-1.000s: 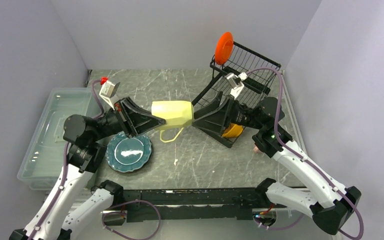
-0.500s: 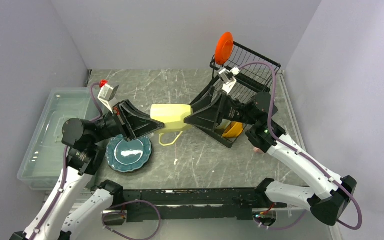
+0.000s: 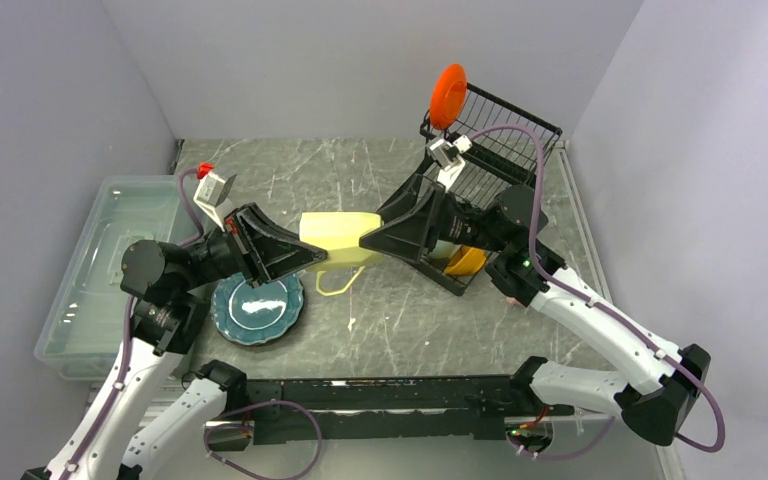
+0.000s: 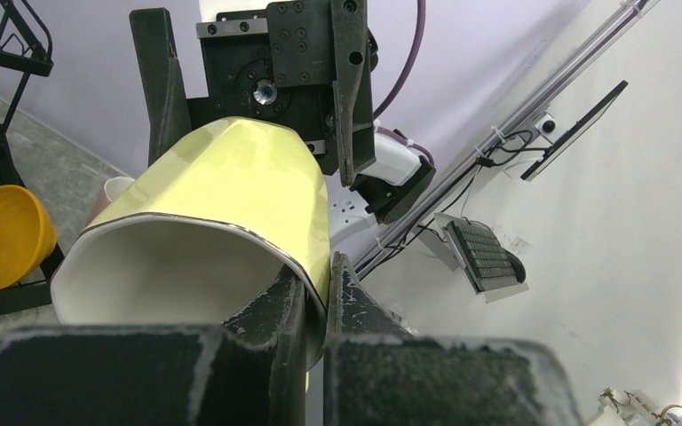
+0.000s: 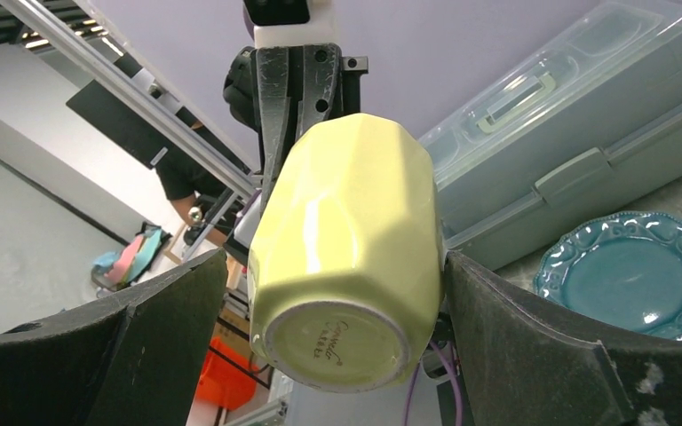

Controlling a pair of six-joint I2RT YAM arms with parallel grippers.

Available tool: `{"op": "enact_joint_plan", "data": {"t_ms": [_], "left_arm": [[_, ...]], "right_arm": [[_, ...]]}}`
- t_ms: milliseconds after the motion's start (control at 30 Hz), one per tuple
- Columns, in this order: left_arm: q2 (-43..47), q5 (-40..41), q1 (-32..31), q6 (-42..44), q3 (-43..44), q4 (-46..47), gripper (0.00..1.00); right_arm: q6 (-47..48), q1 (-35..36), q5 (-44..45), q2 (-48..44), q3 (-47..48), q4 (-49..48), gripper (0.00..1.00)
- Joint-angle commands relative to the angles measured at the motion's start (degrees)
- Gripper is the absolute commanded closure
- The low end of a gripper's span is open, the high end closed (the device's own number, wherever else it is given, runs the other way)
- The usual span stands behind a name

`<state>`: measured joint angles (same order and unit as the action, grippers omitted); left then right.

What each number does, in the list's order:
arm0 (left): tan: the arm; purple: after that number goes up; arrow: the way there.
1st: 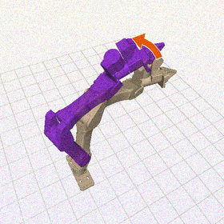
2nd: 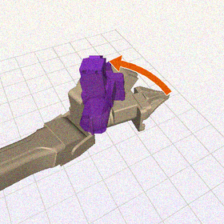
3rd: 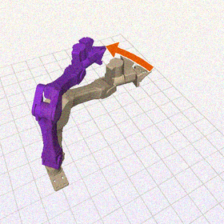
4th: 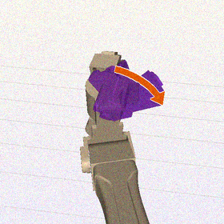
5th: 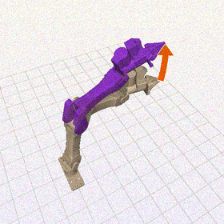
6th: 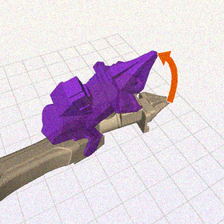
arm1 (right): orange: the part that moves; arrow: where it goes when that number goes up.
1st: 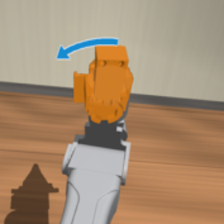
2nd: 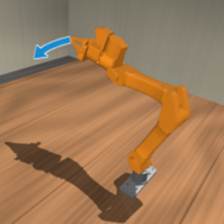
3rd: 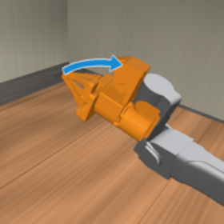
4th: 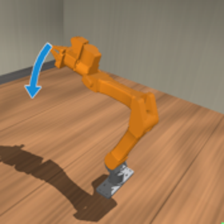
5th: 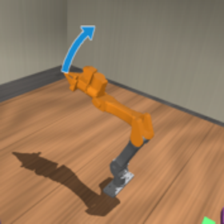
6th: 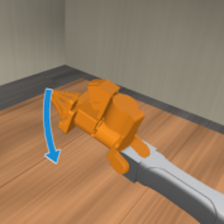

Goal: Load the mixed dishes into the dish rack
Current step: Pick up the cup at the center of the board.

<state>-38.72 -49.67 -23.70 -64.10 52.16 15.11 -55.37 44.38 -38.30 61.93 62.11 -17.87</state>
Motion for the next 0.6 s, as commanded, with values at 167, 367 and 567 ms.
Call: {"op": "enact_joint_plan", "data": {"t_ms": [167,367,567], "left_arm": [[0.3,1.5,-0.2,1.0,2.5,5.4,1.00],[-0.3,1.4,-0.2,0.6,2.7,6.2,1.00],[-0.7,1.2,-0.1,0.5,3.0,6.6,1.00]], "right_arm": [[1.4,1.9,1.0,-0.1,1.9,-2.0,0.06],[1.6,2.5,1.2,0.4,2.1,-1.9,0.06],[2.3,2.9,1.6,1.4,2.6,-0.9,0.06]]}}
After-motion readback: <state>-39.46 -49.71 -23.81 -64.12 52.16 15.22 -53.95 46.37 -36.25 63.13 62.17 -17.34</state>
